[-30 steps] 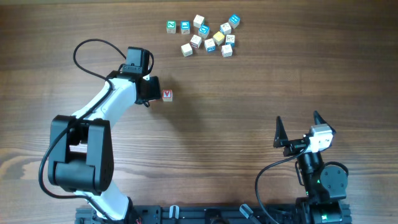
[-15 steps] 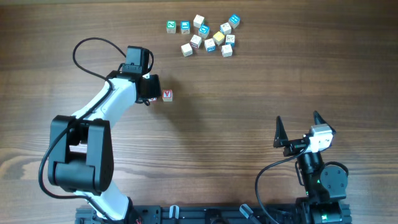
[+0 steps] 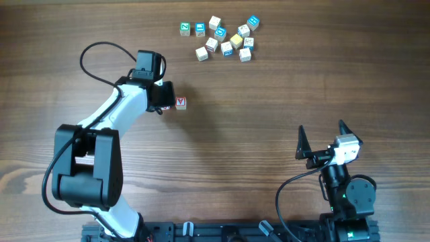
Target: Form a horizontal line
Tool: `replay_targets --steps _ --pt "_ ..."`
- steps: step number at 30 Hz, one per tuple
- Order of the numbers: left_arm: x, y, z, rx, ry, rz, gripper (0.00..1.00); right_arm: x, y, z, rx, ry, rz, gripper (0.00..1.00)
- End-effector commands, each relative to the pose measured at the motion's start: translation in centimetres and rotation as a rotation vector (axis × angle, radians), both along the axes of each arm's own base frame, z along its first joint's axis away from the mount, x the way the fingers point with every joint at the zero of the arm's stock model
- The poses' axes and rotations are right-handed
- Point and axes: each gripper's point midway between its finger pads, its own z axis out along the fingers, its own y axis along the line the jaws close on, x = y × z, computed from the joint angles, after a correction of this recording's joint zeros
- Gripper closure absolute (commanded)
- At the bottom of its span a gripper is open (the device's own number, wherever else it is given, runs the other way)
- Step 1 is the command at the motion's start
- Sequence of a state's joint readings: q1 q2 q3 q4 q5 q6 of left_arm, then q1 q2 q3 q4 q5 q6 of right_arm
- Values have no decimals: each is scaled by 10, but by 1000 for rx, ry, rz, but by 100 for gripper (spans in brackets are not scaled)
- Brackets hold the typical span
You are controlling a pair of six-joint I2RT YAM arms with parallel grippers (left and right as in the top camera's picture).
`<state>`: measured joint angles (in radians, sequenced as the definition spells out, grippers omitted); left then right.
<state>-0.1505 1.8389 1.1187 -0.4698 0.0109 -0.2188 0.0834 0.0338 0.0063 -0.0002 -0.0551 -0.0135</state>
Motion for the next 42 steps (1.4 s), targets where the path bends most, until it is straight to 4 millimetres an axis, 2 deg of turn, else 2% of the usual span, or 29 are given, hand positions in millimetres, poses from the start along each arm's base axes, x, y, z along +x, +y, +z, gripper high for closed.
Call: replay_targets --steps 1,4,8,10,13,15,17,18,20,22,24,42 --pt "8 -2 -1 -23 -28 25 43 0 0 1 -11 -7 0 0" --pt "16 8 3 6 -66 105 48 0 0 1 -11 -7 0 0" --pt "18 17 4 27 -77 175 63 0 0 1 -11 -7 0 0" --pt "15 31 3 66 -70 253 67 0 0 1 -11 -7 0 0" --pt "10 41 0 72 -45 289 69 0 0 1 -10 -7 0 0" --pt "4 48 -2 79 -18 303 75 0 0 1 -11 -7 0 0" --pt "-1 53 -4 84 4 314 77 0 -1 1 -11 -7 0 0" --pt "-3 56 -5 86 12 319 78 0 -1 1 -10 -7 0 0" --pt "-6 56 -6 82 26 319 91 0 0 1 -11 -7 0 0" --pt "-8 50 -8 55 41 297 96 0 0 1 -11 -7 0 0" --pt "-12 38 -9 5 68 235 96 0 0 1 -11 -7 0 0" --pt "-14 24 -10 -67 89 205 94 0 0 1 -11 -7 0 0"
